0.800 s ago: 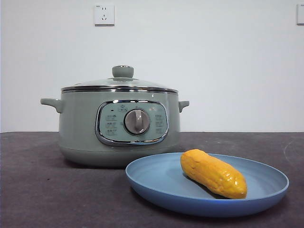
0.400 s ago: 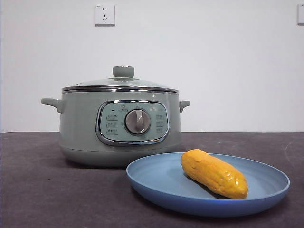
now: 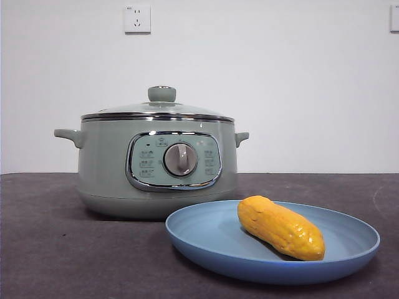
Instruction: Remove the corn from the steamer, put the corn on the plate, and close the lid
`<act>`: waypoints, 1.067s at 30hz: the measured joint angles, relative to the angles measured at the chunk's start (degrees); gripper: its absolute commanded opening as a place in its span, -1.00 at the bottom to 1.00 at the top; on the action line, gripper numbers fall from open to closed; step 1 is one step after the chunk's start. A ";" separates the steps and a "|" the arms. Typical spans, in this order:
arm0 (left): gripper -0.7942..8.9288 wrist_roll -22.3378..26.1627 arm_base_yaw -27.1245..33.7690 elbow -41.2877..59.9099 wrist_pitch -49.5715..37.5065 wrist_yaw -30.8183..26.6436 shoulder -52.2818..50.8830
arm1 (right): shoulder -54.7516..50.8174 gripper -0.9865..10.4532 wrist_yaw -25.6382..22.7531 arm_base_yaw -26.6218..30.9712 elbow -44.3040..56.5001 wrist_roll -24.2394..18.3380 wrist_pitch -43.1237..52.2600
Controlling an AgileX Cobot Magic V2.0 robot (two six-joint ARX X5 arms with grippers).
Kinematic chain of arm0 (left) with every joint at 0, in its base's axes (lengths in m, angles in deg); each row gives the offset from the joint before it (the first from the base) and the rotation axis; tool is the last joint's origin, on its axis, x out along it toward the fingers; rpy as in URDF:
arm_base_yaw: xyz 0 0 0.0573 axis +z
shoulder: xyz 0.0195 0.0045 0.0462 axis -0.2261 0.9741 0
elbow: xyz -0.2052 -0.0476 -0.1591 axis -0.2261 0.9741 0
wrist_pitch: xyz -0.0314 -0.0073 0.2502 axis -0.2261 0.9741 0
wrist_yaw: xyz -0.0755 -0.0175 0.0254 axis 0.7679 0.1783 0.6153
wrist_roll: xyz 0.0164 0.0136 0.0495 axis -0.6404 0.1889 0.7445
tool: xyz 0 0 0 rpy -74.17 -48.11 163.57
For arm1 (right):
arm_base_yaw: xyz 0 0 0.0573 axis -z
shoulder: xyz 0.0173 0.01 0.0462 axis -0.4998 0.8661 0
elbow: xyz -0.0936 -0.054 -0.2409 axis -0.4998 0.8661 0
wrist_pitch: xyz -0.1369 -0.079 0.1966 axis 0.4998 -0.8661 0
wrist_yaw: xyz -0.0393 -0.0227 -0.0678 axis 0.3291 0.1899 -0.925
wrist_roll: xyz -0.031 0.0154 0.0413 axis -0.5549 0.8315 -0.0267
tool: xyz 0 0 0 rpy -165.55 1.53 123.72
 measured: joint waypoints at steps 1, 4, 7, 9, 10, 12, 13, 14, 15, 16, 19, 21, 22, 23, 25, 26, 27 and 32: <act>-0.84 0.00 0.00 0.00 0.00 0.00 0.00 | 0.00 -0.83 0.00 0.00 0.00 0.00 0.00; -0.84 -0.02 0.00 0.00 0.00 -0.02 0.00 | 0.00 -0.83 0.00 0.00 0.00 0.00 0.00; -0.84 -0.17 0.00 0.00 0.00 0.00 0.00 | 0.00 -0.83 0.00 0.00 0.00 0.00 0.00; -0.84 -0.20 0.00 0.00 0.00 0.00 0.00 | 0.00 -0.83 -0.04 0.00 0.00 -0.09 0.00; -0.84 -0.22 0.00 0.00 0.00 0.00 0.00 | -0.07 -0.83 -0.61 0.02 0.00 -0.63 0.13; -0.84 -0.24 0.00 0.00 0.00 0.00 0.00 | -0.59 -0.83 -2.93 0.70 0.00 -2.01 1.22; -0.84 -0.26 0.00 0.00 0.00 0.00 0.00 | -0.90 -0.83 -4.28 1.64 0.00 -2.84 2.51; -0.84 -0.31 0.00 0.00 0.00 0.00 0.00 | -1.27 -0.83 -4.79 2.78 0.00 -3.67 4.00; -0.84 -0.33 0.00 0.00 0.00 0.00 0.00 | -1.73 -0.83 -4.72 4.48 0.00 -4.61 6.01; -0.84 -0.33 0.00 0.00 0.00 0.00 0.00 | -2.27 -0.83 -4.24 6.49 0.00 -5.44 8.09; -0.84 -0.35 0.00 0.00 0.00 0.00 0.00 | -3.87 -0.83 -2.93 13.25 0.00 -7.63 11.82; -0.84 -0.35 0.00 0.00 0.00 0.00 0.00 | -4.63 -0.83 -2.80 18.10 0.00 -9.40 12.22; -0.84 -0.35 0.00 0.00 -0.02 0.00 0.00 | -4.96 -0.83 -2.80 20.65 0.02 -10.56 12.35; -0.84 -0.35 0.00 0.00 0.00 0.00 0.00 | -5.27 -0.83 -2.80 22.71 0.22 -11.56 12.96; -0.84 -0.35 0.00 0.00 -0.02 0.00 0.00 | -6.40 -0.83 -2.80 26.86 1.79 -13.73 16.57; -0.84 -0.35 0.00 0.00 -0.02 0.00 0.00 | -7.15 -0.83 -2.82 28.17 2.95 -14.34 18.71; -0.84 -0.35 0.00 0.00 0.00 0.00 0.00 | -8.15 -0.83 -2.80 29.44 4.57 -14.88 21.49; -0.84 -0.35 0.00 0.00 0.00 0.00 0.00 | -14.10 -0.83 -2.80 32.41 15.26 -15.65 36.17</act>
